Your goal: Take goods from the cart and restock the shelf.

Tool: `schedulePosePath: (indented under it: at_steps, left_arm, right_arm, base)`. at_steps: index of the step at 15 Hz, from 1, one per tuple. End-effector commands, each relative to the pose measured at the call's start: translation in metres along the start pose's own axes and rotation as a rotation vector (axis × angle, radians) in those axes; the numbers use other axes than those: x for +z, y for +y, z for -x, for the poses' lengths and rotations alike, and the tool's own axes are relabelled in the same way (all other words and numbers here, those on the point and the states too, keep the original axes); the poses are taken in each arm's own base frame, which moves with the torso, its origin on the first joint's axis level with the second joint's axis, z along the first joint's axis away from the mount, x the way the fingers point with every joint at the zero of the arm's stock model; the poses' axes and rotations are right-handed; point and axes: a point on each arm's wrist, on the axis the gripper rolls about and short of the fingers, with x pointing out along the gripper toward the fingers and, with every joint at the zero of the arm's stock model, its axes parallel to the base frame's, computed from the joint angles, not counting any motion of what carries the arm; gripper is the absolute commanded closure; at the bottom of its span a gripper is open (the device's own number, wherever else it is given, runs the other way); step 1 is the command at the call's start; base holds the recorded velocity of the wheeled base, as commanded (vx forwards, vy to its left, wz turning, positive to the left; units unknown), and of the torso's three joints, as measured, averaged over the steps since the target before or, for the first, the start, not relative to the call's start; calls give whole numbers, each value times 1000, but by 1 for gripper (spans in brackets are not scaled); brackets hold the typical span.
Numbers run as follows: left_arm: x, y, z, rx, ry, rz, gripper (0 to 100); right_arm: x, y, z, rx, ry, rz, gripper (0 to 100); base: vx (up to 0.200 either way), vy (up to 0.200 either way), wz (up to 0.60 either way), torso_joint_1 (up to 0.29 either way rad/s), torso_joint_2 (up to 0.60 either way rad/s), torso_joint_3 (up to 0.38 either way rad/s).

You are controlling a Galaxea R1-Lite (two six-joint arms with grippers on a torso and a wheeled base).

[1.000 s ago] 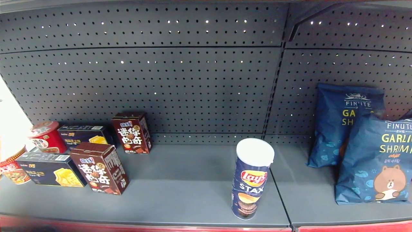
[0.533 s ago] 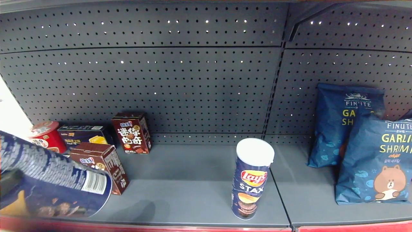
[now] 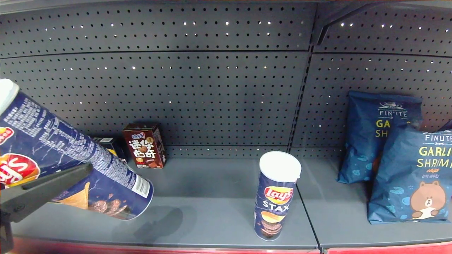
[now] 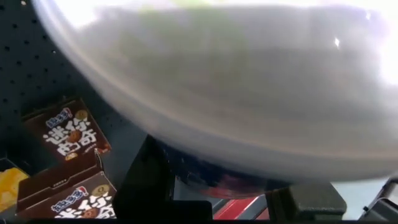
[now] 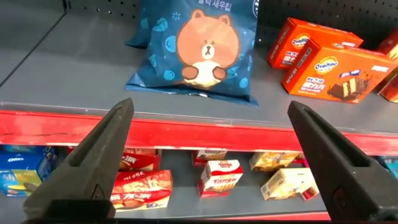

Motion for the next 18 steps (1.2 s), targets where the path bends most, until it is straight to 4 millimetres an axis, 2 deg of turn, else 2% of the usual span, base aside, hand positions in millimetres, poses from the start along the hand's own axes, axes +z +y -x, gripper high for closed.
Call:
schedulePosePath:
  at_steps: [1,3,5,7,11,12,15,18]
  left_arm:
    - [-1,0,-1,-2,5,3,100]
    - [-2,1,-1,7,7,-2,100]
    - [-5,-1,4,115,38,-21,100]
    - [-5,-5,0,68,49,-16,100]
    - [-6,1,-34,-5,112,0,100]
    - [-1,0,-50,-48,122,2,100]
    - [-7,10,-90,-62,200,12,100]
    - [-28,19,-136,-78,226,-24,100]
  right_arm:
    - [0,0,0,1,5,0,0]
    - [0,0,0,0,6,-7,0]
    - [0,0,0,0,8,-62,0]
    - [0,0,0,0,10,-78,0]
    - [0,0,0,-7,11,-89,0]
    - [-1,0,0,-8,13,-101,0]
    - [0,0,0,1,11,-98,0]
    - [-1,0,0,-7,13,-92,0]
  base:
    - [0,0,0,0,0,0]
    - [0,0,0,0,0,0]
    - [0,0,0,0,0,0]
    - [0,0,0,0,0,0]
    - [0,0,0,0,0,0]
    - [0,0,0,0,0,0]
    - [0,0,0,0,0,0]
    - [0,0,0,0,0,0]
